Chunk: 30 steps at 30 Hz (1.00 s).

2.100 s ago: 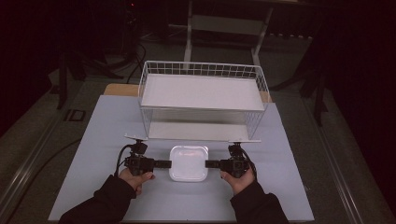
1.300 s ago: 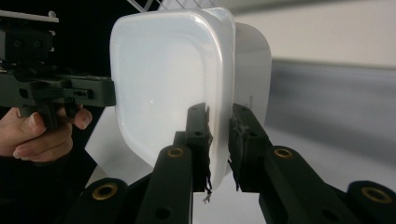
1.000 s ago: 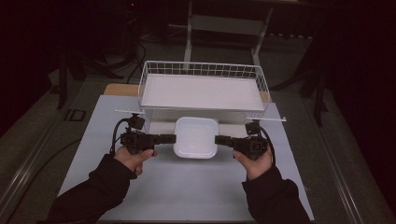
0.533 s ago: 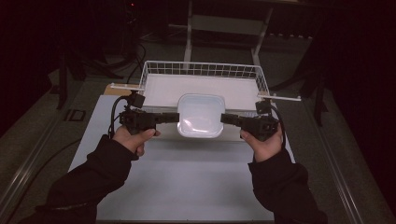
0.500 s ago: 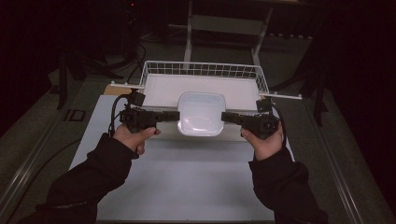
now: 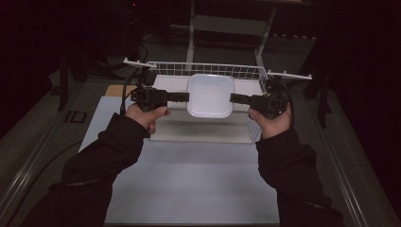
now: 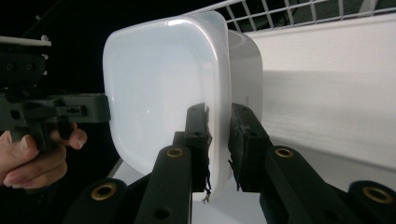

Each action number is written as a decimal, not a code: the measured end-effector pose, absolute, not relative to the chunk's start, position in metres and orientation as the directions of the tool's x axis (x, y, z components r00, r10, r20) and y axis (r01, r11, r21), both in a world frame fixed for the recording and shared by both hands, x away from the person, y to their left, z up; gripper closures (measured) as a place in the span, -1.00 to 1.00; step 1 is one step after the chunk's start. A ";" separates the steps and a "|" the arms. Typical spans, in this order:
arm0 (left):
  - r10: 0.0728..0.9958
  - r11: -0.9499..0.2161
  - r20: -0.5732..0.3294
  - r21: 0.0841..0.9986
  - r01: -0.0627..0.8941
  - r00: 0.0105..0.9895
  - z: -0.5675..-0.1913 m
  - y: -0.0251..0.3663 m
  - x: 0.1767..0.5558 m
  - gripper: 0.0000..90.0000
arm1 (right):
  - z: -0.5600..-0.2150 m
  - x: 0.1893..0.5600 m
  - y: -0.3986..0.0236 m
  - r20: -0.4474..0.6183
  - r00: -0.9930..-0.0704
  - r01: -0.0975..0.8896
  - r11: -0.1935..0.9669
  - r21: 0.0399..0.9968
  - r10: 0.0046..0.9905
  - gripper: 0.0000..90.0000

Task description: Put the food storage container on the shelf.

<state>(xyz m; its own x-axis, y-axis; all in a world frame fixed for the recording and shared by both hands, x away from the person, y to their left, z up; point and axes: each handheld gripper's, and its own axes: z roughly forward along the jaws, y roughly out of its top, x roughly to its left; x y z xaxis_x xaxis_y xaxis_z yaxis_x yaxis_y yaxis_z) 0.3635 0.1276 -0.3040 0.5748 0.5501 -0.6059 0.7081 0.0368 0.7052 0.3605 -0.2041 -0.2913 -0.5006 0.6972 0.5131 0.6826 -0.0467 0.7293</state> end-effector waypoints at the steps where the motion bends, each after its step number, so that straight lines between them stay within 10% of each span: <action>1: 0.554 0.035 -0.602 0.707 0.707 0.575 -0.303 0.126 0.366 0.77 | -0.290 0.363 -0.205 0.512 -0.498 0.683 -0.048 0.729 0.700 0.74; 30: 0.547 0.091 -0.697 0.600 0.795 0.464 -0.321 0.128 0.422 0.76 | -0.294 0.418 -0.200 0.557 -0.403 0.744 -0.094 0.661 0.727 0.74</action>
